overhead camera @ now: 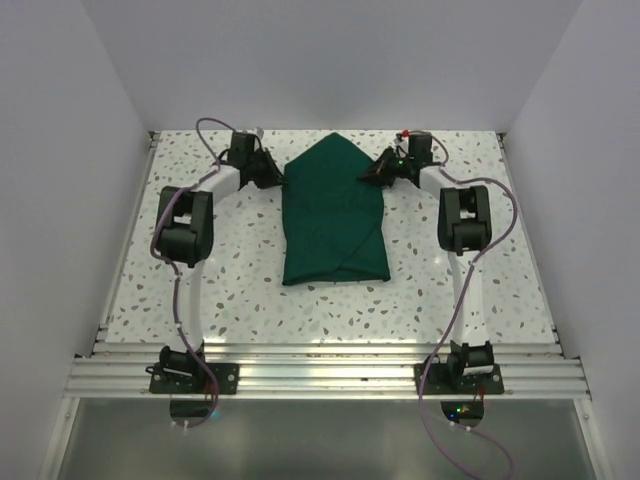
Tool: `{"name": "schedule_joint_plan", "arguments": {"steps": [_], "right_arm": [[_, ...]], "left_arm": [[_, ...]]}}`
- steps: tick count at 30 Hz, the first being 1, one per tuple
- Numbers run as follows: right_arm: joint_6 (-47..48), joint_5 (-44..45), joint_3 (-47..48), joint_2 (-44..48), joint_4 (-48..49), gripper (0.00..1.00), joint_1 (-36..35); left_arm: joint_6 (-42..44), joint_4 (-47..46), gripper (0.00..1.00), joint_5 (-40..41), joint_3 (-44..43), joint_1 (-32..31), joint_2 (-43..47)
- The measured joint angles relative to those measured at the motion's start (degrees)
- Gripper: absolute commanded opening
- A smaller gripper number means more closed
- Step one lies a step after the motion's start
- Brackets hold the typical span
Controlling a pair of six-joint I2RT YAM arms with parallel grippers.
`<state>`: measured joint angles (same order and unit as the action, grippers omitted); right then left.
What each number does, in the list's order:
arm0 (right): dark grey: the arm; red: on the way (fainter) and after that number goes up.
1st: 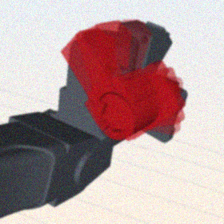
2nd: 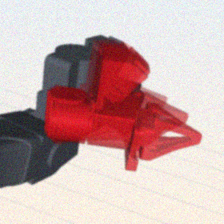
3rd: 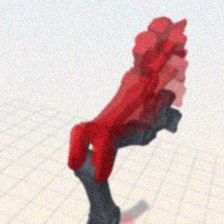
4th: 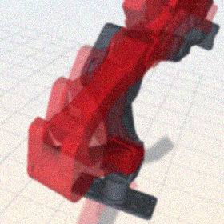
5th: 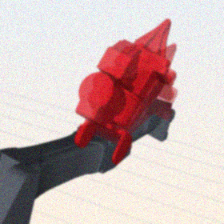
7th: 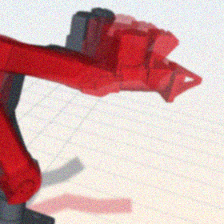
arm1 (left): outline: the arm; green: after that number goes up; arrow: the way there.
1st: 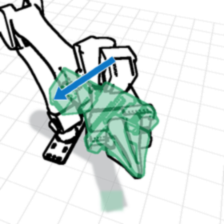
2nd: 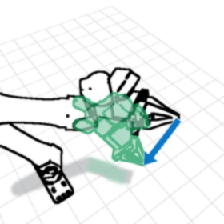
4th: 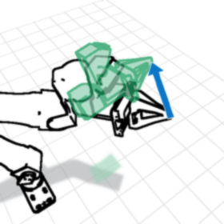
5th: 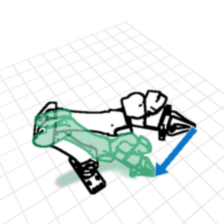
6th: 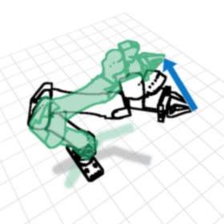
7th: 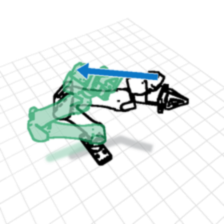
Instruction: Prepare the surgical pack
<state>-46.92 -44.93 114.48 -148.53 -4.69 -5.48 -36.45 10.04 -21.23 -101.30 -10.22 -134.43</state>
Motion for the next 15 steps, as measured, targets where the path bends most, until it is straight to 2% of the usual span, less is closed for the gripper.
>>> {"name": "schedule_joint_plan", "arguments": {"steps": [1, 6, 7, 8, 10, 13, 15], "right_arm": [[0.0, 0.8, -0.3, 0.7, -0.2, 0.18, 0.0], [3.1, 6.4, 3.2, 2.9, -4.5, 0.27, 0.0], [3.9, 7.5, 4.3, 3.2, -5.7, 0.37, 0.0], [4.9, 8.9, 5.2, 3.7, -7.0, 0.43, 0.0], [6.7, 11.2, 6.1, 4.5, -9.2, 0.52, 0.1], [9.5, 15.2, 6.7, 5.6, -12.8, 0.63, 0.3], [11.1, 17.0, 7.0, 5.7, -14.4, 0.67, 0.4]], "left_arm": [[0.0, -0.2, 0.15, 1.0, 1.6, 0.2, 1.7], [0.4, -2.1, 0.26, 7.2, 1.1, 1.0, 5.9], [0.6, -2.0, 0.28, 8.2, -0.6, 1.2, 5.9], [0.7, -1.8, 0.32, 8.9, -2.4, 1.3, 5.3], [0.6, -1.7, 0.32, 9.7, -6.1, 1.5, 4.0], [0.5, -2.2, 0.34, 9.8, -11.5, 1.6, 0.8], [0.2, -2.7, 0.38, 9.8, -11.7, 1.6, -0.5]]}}
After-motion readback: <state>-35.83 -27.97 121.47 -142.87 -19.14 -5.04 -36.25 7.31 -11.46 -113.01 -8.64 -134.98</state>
